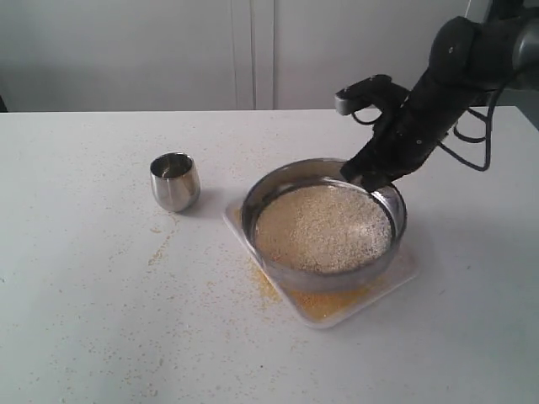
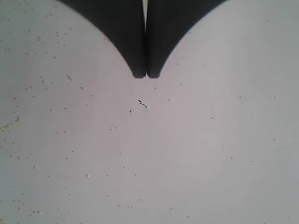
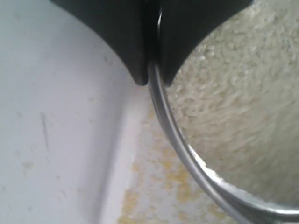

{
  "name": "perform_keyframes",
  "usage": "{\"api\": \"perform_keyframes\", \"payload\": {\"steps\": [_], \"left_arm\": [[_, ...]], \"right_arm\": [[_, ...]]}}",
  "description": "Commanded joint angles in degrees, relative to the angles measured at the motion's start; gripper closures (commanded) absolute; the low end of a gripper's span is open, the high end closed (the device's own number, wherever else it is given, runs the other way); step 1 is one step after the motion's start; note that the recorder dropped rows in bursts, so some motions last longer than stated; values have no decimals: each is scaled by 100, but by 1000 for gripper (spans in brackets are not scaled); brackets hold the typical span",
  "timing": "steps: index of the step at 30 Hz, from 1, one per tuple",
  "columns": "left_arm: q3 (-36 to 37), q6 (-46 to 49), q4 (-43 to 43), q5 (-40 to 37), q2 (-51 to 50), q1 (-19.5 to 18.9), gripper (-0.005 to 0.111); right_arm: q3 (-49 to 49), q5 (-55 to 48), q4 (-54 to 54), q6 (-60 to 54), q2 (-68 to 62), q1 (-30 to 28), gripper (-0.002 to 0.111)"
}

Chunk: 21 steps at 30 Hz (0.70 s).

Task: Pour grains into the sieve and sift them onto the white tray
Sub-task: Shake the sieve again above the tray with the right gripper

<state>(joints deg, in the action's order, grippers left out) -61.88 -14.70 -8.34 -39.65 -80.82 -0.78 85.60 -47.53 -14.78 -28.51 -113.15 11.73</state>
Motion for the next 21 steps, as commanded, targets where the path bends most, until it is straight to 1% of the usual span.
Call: {"api": "perform_keyframes", "payload": {"steps": [1,3,4,5,7,8,9,10,11,12,13,14,16,17,18,19,20,21], "left_arm": [[20,-51,14,-50,44,-20,107],[20,-51,14,-50,44,-20,107],[20,-51,14,-50,44,-20,107],[20,-51,14,-50,44,-20,107],[20,-51,14,-50,44,-20,107],[20,-51,14,-50,44,-20,107],[20,-51,14,-38,44,-20,107],[20,-51,14,-38,44,-20,107],[20,-51,14,-38,44,-20,107],[20,-51,14,-38,44,-20,107],[20,-51,14,-38,44,-20,107],[20,-51,14,-38,44,-20,107],[20,-51,14,-38,44,-20,107],[20,-51,14,-38,44,-20,107],[20,-51,14,-38,44,-20,107],[20,-51,14,-38,44,-20,107],[20,-51,4,-39,44,-20,107],[20,-51,4,-39,44,-20,107]], "right_arm": [[55,252,-584,478,110,-72,108],[55,-499,-755,-1406,110,47,108],[55,-662,-598,-1796,110,74,108],[55,-511,-403,-1452,110,74,108],[55,218,-159,522,110,-43,108],[26,439,-222,1403,110,-77,108],[28,478,-394,1506,110,-88,108],[28,302,-679,802,110,-22,108],[28,47,-891,-130,110,37,108],[38,-365,-993,-1416,110,86,108],[49,-585,-914,-2019,119,97,108],[49,-433,-761,-1708,131,97,108],[23,389,-492,524,131,-41,108],[-8,588,-506,1410,131,-71,108],[-10,653,-631,1380,107,-76,108],[-10,478,-905,589,93,-16,108],[-10,72,-1112,-318,93,43,108],[-10,-395,-1182,-1514,93,88,108]]}}
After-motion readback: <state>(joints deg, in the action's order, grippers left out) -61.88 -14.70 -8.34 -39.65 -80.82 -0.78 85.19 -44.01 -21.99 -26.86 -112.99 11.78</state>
